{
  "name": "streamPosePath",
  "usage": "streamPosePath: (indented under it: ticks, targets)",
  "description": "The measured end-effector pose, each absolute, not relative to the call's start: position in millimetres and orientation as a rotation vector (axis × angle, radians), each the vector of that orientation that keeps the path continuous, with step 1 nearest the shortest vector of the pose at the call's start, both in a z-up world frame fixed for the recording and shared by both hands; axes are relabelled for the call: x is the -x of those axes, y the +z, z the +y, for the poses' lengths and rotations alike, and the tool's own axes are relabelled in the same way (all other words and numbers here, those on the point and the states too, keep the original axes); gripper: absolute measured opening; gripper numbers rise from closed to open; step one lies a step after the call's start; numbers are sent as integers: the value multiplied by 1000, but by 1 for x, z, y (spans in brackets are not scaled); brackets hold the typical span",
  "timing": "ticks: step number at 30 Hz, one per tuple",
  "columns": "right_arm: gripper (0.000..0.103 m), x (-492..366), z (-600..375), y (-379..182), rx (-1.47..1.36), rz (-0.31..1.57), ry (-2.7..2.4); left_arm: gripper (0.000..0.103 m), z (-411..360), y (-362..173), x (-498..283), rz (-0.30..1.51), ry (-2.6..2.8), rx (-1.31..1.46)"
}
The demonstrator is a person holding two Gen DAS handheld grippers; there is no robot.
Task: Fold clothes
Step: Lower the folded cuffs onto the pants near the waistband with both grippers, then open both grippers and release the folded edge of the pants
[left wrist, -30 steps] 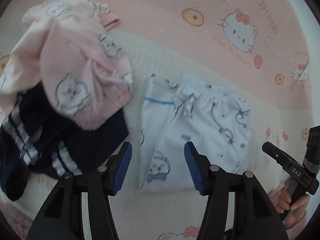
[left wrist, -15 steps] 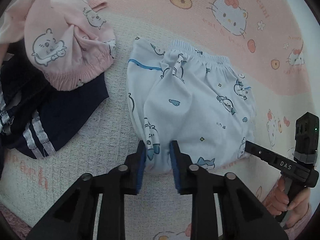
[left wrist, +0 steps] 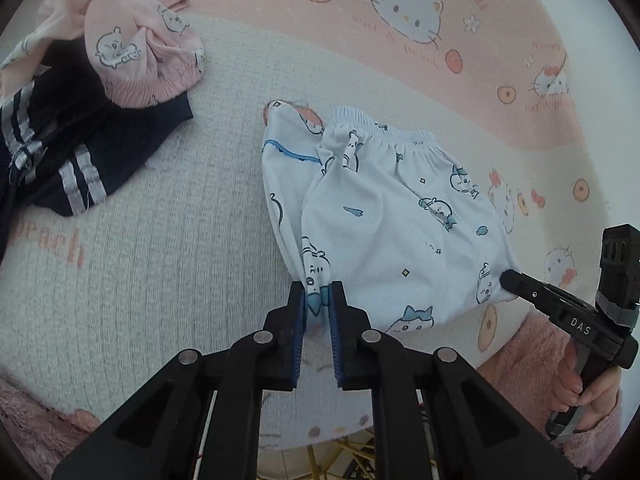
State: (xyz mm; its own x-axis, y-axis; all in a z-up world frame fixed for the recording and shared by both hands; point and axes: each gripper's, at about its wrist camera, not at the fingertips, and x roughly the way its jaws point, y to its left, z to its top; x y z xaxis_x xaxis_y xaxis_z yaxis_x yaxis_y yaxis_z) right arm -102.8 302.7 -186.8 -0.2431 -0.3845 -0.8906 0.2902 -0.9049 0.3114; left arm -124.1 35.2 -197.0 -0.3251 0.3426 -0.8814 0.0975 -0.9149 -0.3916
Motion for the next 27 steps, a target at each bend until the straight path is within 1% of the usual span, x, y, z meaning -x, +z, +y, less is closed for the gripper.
streamPosePath:
  ticks: [5,7,9,10,13,14,17,18,20,21,23,24,25,26,27]
  targets:
    - [11,78,330,-223,-1774,-285,-2029,13,31,-202,95,-416,2439,1788]
    - [16,74,329,-216,-1752,-200,-2084,14,31,-194,94,-364,2517,1727]
    - [16,71,327,-202,-1704,-66,-2199,16,42,-184,95,-275,2542,1636]
    - [17,69,325,-194,-1655,8,-2267,20,53,-184,97,-235,2526,1616]
    - [17,60,312,-176,-1496,152,-2334,37,86,-183,103,-121,2473,1555]
    - [17,56,307,-171,-1442,192,-2343,39,97,-183,105,-84,2455,1534]
    - [17,48,285,-181,-1383,227,-2241,40,127,-185,111,32,2401,1494]
    - [17,48,275,-192,-1407,251,-2197,40,129,-194,114,91,2393,1542]
    - [16,47,263,-219,-1489,380,-2152,40,135,-211,119,210,2371,1638]
    - [14,48,266,-227,-1521,422,-2158,42,134,-216,121,243,2364,1669]
    - [13,52,284,-227,-1554,383,-2198,42,122,-213,120,196,2381,1671]
    - [7,54,293,-227,-1571,364,-2217,42,114,-211,120,189,2406,1691]
    - [7,57,302,-227,-1588,344,-2237,42,106,-210,120,181,2431,1710]
    - [8,59,311,-227,-1605,324,-2257,42,98,-208,121,173,2457,1730]
    - [27,61,321,-227,-1621,303,-2276,42,89,-207,121,134,2480,1747]
